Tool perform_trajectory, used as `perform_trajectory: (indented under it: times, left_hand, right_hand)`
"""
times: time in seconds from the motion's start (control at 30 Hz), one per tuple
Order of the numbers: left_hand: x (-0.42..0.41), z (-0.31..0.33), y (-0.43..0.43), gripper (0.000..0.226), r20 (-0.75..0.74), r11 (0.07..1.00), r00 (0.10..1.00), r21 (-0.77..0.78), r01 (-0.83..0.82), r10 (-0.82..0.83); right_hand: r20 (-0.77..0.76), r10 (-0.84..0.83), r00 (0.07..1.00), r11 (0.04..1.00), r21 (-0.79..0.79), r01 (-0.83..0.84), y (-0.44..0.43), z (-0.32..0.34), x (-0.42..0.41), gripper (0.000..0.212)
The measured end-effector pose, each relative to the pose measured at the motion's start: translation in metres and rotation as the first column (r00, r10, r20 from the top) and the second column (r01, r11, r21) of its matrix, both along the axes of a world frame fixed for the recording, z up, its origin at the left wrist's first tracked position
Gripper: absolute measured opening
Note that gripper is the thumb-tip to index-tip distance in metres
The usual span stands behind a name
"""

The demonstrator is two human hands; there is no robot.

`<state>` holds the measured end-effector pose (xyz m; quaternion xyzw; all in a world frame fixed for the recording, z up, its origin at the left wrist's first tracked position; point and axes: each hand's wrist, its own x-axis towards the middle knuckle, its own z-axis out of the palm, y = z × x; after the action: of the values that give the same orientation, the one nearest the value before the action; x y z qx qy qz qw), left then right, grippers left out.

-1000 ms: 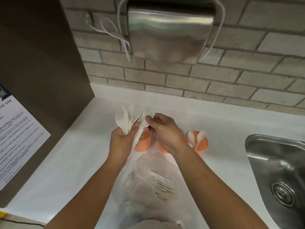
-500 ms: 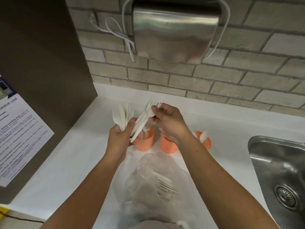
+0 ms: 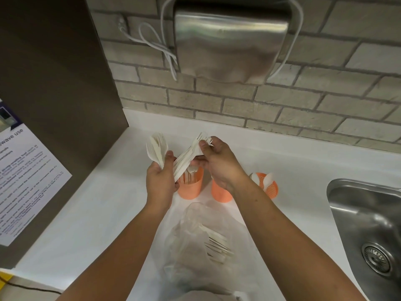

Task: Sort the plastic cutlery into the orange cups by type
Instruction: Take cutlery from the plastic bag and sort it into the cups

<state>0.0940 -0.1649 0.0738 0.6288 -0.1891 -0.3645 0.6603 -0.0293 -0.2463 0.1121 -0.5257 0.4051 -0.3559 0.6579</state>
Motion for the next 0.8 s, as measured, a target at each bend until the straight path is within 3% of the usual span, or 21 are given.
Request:
perform_trajectory:
  times: [0.1, 0.27, 0.57, 0.63, 0.8]
  left_hand:
    - [0.002, 0.003, -0.003, 0.037, -0.046, 0.998, 0.997, 0.001, -0.068, 0.068]
    - [0.0, 0.006, -0.004, 0.034, -0.029, 0.998, 0.997, 0.025, -0.064, 0.065]
    - [0.009, 0.002, 0.002, 0.04, 0.188, 0.989, 0.981, 0.126, -0.074, 0.049]
    - [0.017, -0.005, 0.007, 0.042, 0.22, 0.982, 0.975, 0.17, -0.076, 0.038]
    - [0.032, -0.011, 0.015, 0.036, -0.011, 0.993, 0.997, 0.09, 0.078, -0.077]
  right_hand:
    - [0.021, -0.041, 0.999, 0.999, 0.013, 0.04, -0.001, -0.003, -0.001, 0.024]
    - [0.069, 0.043, 0.997, 0.997, 0.068, -0.047, 0.004, 0.0, -0.002, 0.025]
    - [-0.023, -0.109, 0.994, 0.992, -0.062, 0.107, 0.0, 0.001, -0.015, 0.026]
    - [-0.112, -0.125, 0.986, 0.98, -0.17, 0.105, -0.008, 0.001, -0.02, 0.026]
    - [-0.3, -0.093, 0.949, 0.941, -0.337, -0.015, -0.018, -0.001, -0.013, 0.022]
